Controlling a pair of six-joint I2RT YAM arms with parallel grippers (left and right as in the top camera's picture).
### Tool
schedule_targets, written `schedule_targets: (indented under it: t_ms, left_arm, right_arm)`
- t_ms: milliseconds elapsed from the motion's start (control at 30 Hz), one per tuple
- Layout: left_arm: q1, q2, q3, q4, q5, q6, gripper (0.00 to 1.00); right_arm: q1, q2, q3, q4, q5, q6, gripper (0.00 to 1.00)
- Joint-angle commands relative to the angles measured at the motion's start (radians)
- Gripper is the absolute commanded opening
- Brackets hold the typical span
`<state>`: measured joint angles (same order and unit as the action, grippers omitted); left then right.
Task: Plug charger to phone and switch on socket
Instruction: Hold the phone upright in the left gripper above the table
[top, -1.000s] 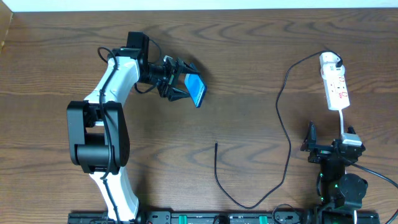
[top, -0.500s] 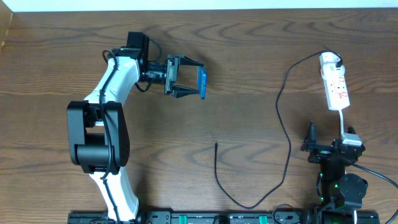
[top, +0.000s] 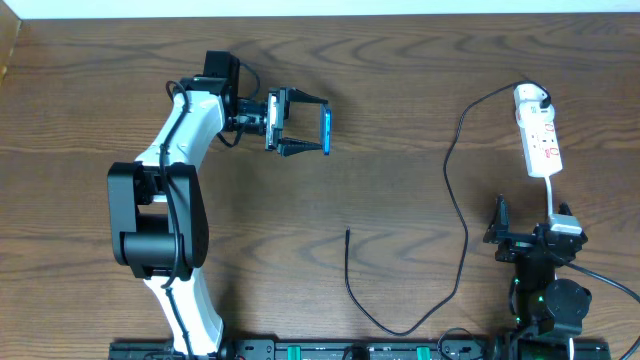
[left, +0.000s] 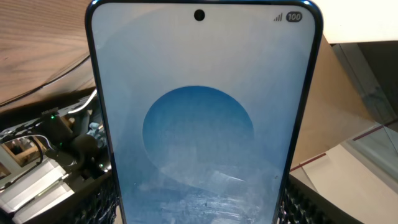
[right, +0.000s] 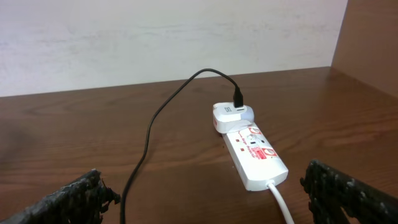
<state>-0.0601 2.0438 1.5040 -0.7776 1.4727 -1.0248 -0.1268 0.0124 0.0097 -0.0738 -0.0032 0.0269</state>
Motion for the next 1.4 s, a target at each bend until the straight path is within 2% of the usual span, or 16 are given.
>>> schedule_targets:
  t_ms: [0,1367]
  left_arm:
    - [0.003,-0.048,0.019,-0.002,0.060,-0.009,0.07]
    - [0.003,-0.048,0.019,-0.002,0.060,-0.053,0.07]
  right_arm:
    - [-0.002,-0.006,-0.004,-0.001,0.008,0.013,0.99]
    - [-0.002,-0.006,-0.004,-0.001,0.008,0.013,0.99]
